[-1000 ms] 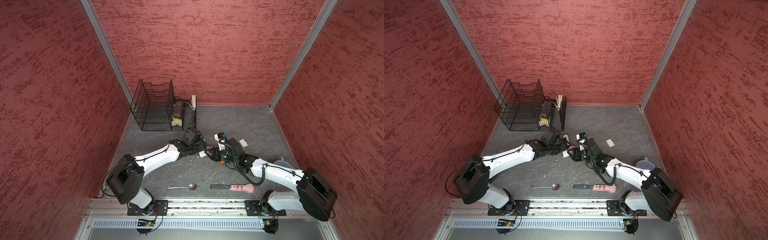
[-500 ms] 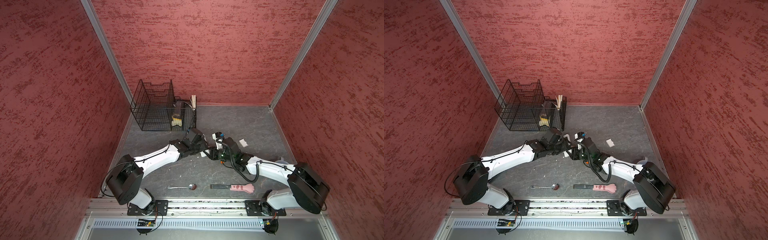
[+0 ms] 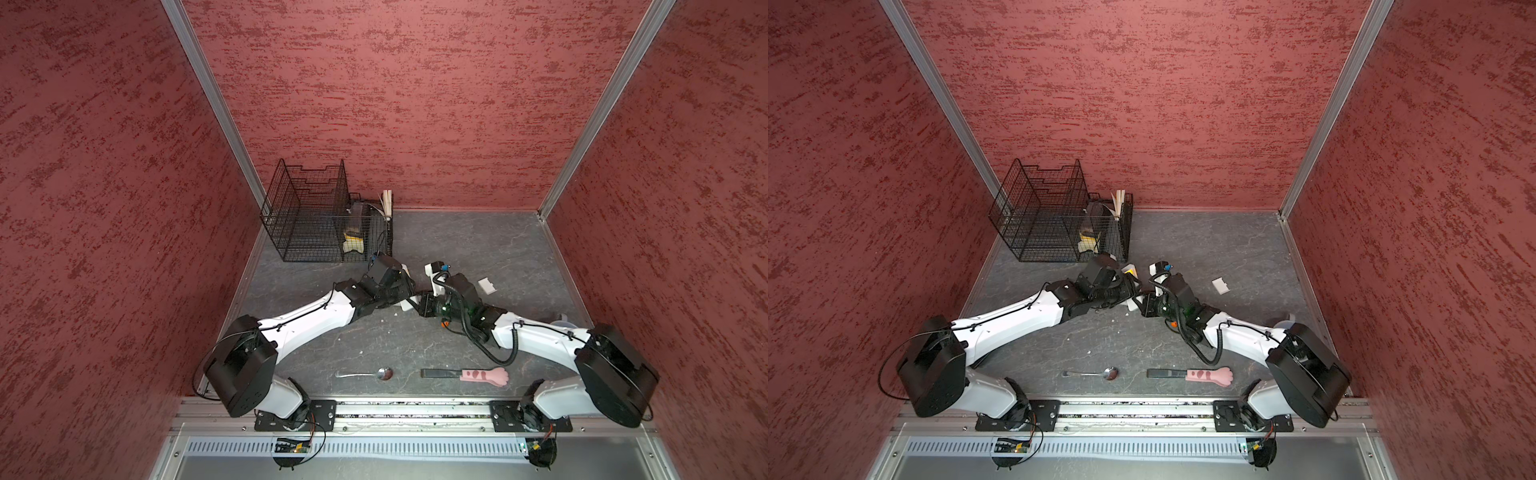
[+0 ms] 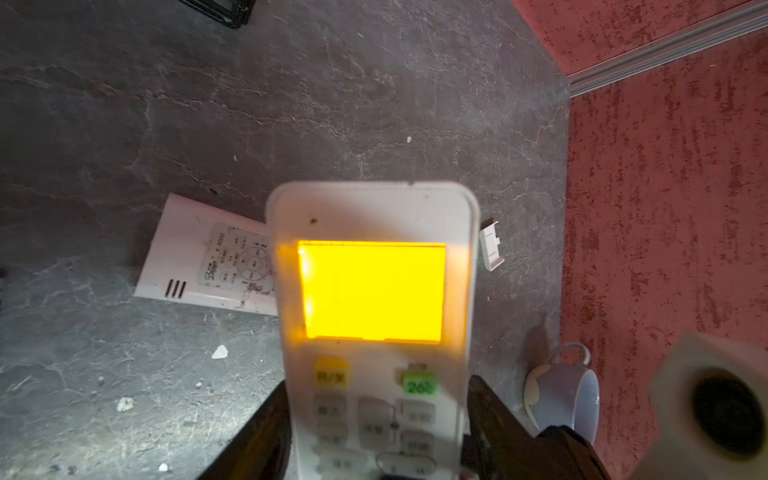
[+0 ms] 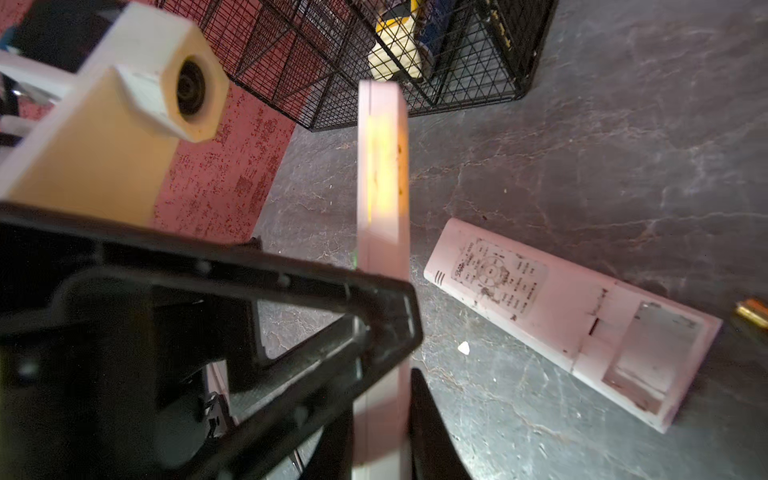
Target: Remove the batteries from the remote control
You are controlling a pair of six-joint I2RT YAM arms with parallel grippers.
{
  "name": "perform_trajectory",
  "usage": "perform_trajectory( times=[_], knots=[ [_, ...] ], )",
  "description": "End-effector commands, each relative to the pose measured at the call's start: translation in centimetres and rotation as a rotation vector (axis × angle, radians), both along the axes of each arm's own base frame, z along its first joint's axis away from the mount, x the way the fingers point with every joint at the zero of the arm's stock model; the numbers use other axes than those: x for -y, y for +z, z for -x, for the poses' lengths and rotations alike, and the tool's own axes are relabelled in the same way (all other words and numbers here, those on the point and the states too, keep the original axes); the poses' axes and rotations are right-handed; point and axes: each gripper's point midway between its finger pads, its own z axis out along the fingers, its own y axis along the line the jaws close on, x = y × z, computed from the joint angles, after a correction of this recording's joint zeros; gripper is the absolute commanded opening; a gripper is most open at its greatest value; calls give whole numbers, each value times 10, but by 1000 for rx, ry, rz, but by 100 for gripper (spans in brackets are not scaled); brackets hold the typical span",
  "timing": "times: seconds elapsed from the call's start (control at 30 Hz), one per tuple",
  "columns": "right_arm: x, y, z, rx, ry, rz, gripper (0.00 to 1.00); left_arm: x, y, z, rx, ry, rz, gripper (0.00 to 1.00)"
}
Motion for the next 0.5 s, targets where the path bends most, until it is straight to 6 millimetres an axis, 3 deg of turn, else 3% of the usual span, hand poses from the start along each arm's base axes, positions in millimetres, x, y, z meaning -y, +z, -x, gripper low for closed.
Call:
perform_trajectory(
  times=[0.0,0.2,0.47],
  knots=[
    [-5,13,-5,59,19,22,3,-7,21,-3,29,17,24,73],
    [3,3,3,102,80,154,1,-34,34,-9,-23,41,8,78],
    [6,8,11,253,163,373,0,-65,39,-8,-154,48,-99,78]
  ],
)
